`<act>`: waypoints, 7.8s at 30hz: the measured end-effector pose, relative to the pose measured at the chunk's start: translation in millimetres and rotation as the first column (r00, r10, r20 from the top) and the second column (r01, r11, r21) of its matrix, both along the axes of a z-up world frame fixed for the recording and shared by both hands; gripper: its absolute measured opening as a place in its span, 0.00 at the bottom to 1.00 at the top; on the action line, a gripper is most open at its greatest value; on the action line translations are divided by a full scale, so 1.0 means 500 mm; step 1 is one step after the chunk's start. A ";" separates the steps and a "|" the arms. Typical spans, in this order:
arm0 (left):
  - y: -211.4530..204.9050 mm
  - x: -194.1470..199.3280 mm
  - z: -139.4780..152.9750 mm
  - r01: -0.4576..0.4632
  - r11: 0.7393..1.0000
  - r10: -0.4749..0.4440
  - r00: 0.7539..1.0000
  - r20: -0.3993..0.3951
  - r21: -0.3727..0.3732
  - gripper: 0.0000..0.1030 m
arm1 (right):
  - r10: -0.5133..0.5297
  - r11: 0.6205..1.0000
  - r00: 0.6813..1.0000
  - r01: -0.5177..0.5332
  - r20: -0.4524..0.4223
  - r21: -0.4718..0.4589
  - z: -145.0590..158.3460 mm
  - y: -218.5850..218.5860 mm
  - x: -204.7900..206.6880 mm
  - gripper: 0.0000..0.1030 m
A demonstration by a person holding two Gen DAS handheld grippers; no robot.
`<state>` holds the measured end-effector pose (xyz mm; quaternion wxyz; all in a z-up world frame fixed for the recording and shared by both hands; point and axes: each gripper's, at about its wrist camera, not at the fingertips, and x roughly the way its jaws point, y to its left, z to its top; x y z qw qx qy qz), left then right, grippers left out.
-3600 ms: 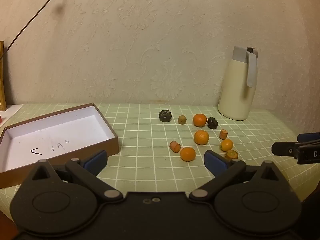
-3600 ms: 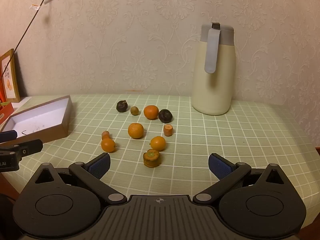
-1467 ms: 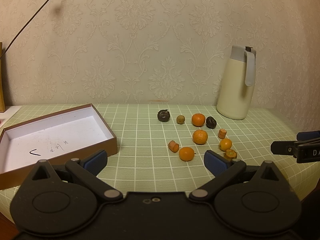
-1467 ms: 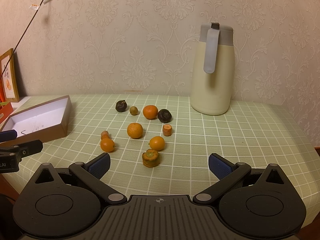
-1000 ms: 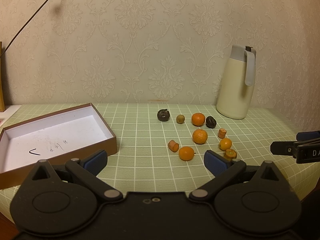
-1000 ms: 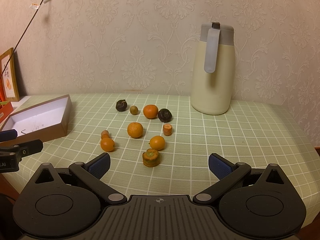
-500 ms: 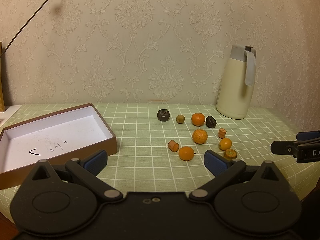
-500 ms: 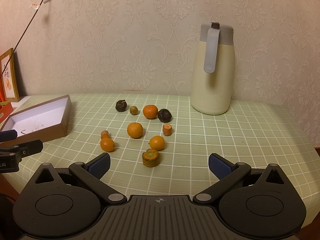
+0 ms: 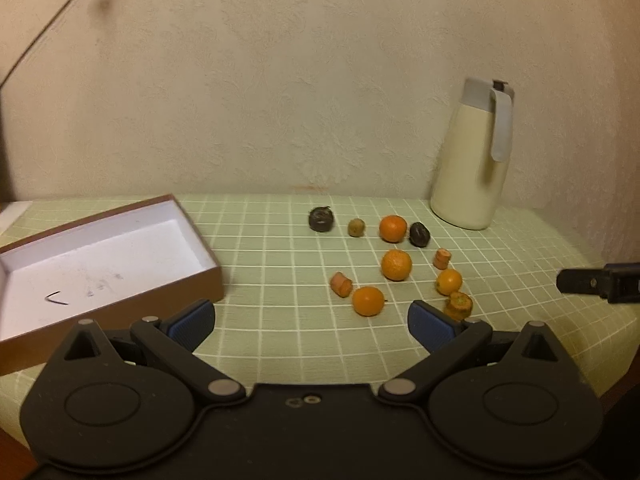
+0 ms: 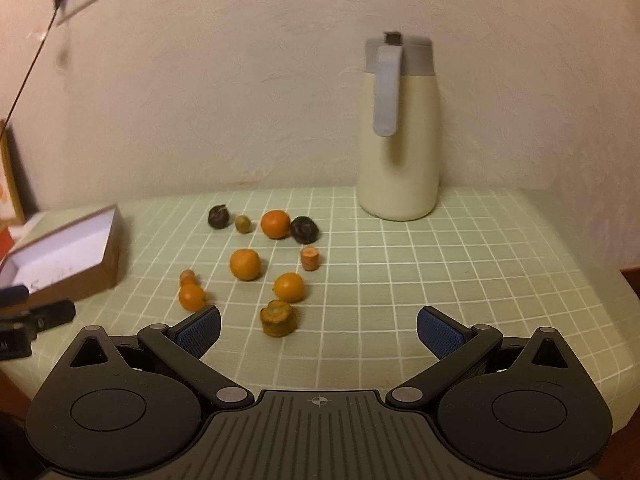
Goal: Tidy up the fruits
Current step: 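Grasp an orange with the left tool while the right tool grasps the cut orange half, then carry both fruits over the box and open both tools to drop them, then return both tools to the fruits and grasp a carrot piece with the left tool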
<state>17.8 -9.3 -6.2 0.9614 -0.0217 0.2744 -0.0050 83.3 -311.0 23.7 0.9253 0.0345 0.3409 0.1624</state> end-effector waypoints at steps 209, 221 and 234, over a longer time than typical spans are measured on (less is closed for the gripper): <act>0.241 0.085 0.011 -0.304 0.952 0.305 0.951 0.041 -0.040 0.94 | 0.213 0.977 0.959 -0.207 0.187 -0.051 -0.032 0.320 0.149 1.00; 0.092 0.171 -0.042 -0.136 0.990 0.134 0.990 -0.050 -0.031 0.89 | 0.012 0.992 0.995 0.000 0.098 -0.123 -0.074 0.131 0.170 1.00; -0.023 0.254 -0.101 -0.039 0.999 0.036 0.991 -0.130 -0.021 0.66 | -0.138 0.975 0.990 0.141 0.029 -0.170 -0.113 -0.011 0.187 1.00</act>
